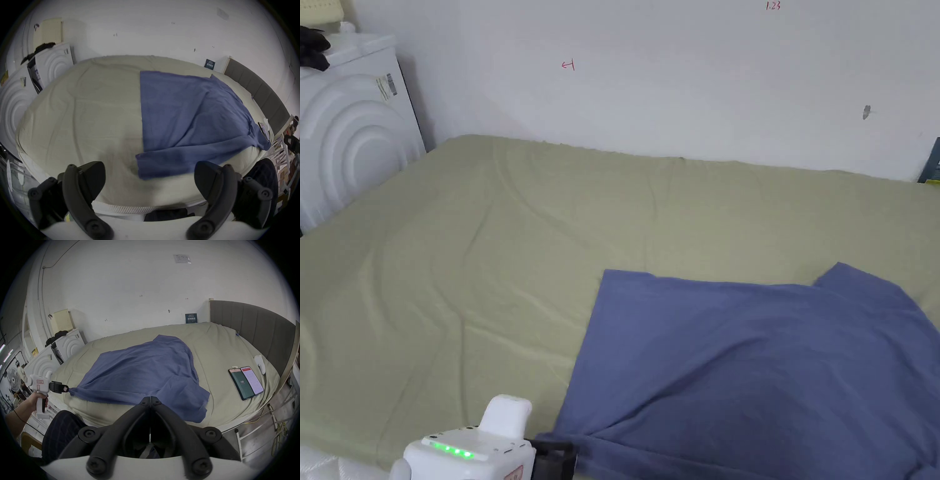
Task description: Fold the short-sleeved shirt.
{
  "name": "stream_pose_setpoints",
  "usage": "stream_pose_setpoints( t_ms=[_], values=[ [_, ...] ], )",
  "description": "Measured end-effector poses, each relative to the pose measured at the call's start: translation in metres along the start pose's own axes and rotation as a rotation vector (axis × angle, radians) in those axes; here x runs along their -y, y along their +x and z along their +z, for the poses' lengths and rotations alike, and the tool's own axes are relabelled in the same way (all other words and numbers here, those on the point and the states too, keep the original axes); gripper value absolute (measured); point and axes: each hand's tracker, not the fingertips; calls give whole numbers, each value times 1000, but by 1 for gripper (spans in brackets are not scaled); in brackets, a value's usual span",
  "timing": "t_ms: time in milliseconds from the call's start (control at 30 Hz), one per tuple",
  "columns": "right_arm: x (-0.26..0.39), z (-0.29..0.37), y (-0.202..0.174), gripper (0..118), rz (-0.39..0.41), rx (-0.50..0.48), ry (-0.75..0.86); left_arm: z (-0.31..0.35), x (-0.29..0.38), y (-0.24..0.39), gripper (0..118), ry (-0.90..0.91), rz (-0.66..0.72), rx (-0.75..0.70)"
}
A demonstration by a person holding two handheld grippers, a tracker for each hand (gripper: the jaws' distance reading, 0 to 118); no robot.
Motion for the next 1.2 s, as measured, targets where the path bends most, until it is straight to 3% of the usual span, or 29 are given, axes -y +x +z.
stream_pose_setpoints(
  t_ms=[67, 100, 133, 233, 267, 467, 500, 533, 600, 633, 733, 867, 900, 933, 1000, 1067, 1100, 1200],
  values=[
    [-1, 0, 3, 0, -4, 9, -3, -30, 6, -20, 96, -45, 20, 28],
    [-1, -2, 5, 0, -6, 14, -5, -39, 6, -23, 82, -63, 20, 30],
    [-1, -3, 6, 0, -7, 21, -8, -43, 7, -24, 59, -75, 12, 31],
    [-2, -7, 11, 0, -8, 39, -30, -39, 3, -17, 23, -102, 23, 59],
    [-2, -9, 12, 0, -6, 46, -38, -38, 6, -16, 3, -92, 36, 56],
    [-2, -32, 32, 1, 69, 129, -96, -21, 0, -2, 3, -69, 48, 62],
    [-3, -38, 33, 11, 98, 150, -105, -18, -1, -1, 3, -63, 48, 61],
    [-3, -45, 38, 38, 126, 161, -126, -15, -2, 1, 3, -58, 47, 63],
    [-3, -64, 49, 116, 181, 204, -236, -15, -2, 0, 3, -46, 46, 66],
    [2, -76, 58, 118, 195, 218, -277, -13, -3, 0, 3, -42, 42, 69],
    [8, -93, 76, 118, 211, 232, -279, -16, 1, -4, 3, -28, 34, 71],
    [27, -120, 105, 118, 153, 227, -354, -12, 3, 7, 3, -21, 36, 78],
    [26, -121, 104, 111, 119, 189, -376, -12, 3, 8, 3, -21, 37, 80],
    [26, -123, 106, 91, 88, 149, -386, -12, 3, 9, 3, -21, 38, 80],
    [29, -129, 108, 20, 107, 150, -381, -13, 3, 9, 3, -25, 42, 84],
    [29, -130, 102, 17, 167, 177, -373, -14, 3, 9, 3, -29, 44, 88],
    [28, -131, 103, 10, 156, 147, -374, -14, 3, 9, 3, -31, 47, 90],
    [27, -133, 102, 8, 163, 133, -401, -13, 4, 9, 3, -37, 47, 86]
  ],
)
